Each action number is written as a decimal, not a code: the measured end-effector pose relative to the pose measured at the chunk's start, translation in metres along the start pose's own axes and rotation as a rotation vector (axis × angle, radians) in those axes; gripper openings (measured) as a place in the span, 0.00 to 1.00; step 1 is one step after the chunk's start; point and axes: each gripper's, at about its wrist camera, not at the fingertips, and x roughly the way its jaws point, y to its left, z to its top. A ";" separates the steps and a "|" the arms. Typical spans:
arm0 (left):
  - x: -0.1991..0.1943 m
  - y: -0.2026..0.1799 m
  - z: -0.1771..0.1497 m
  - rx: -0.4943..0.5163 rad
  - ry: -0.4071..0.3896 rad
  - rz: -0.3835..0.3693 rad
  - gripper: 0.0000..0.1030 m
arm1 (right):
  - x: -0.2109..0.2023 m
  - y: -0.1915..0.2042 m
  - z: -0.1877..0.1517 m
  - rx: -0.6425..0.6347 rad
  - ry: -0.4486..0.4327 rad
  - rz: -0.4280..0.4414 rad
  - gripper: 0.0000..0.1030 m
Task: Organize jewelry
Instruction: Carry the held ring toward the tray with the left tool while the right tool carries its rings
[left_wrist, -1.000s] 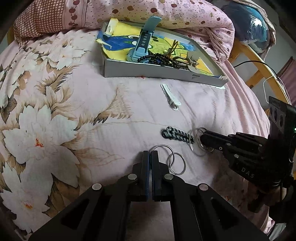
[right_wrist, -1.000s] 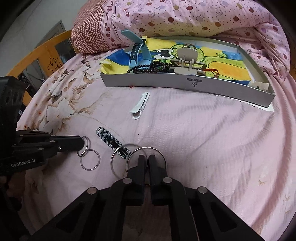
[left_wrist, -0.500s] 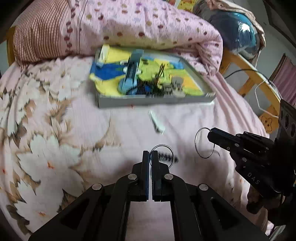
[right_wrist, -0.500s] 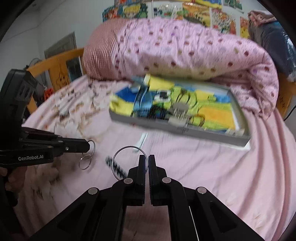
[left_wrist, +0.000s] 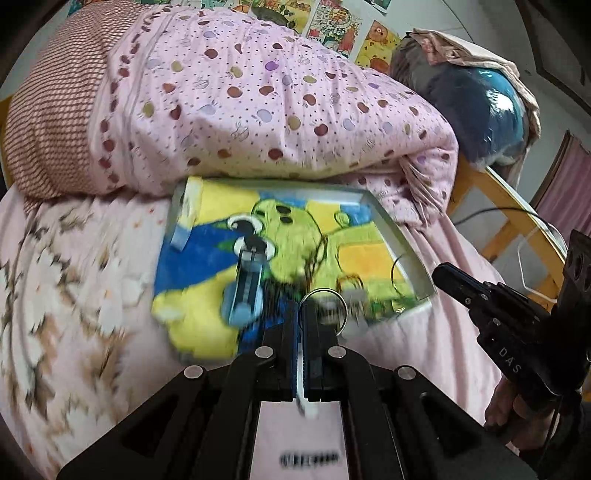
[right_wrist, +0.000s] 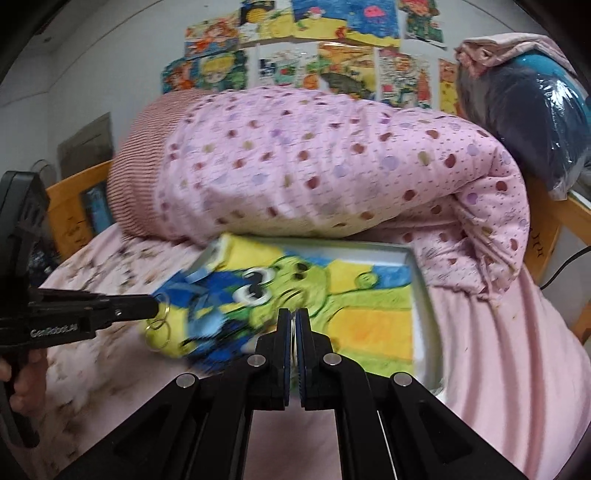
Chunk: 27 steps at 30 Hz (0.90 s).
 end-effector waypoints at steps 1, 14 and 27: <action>0.008 0.001 0.005 0.001 0.001 -0.001 0.00 | 0.005 -0.005 0.002 0.009 0.000 -0.005 0.03; 0.084 0.011 0.001 0.034 0.141 0.025 0.00 | 0.059 -0.033 -0.019 0.112 0.123 0.017 0.03; 0.071 0.014 0.002 -0.010 0.130 0.027 0.40 | 0.045 -0.039 -0.039 0.188 0.168 0.027 0.18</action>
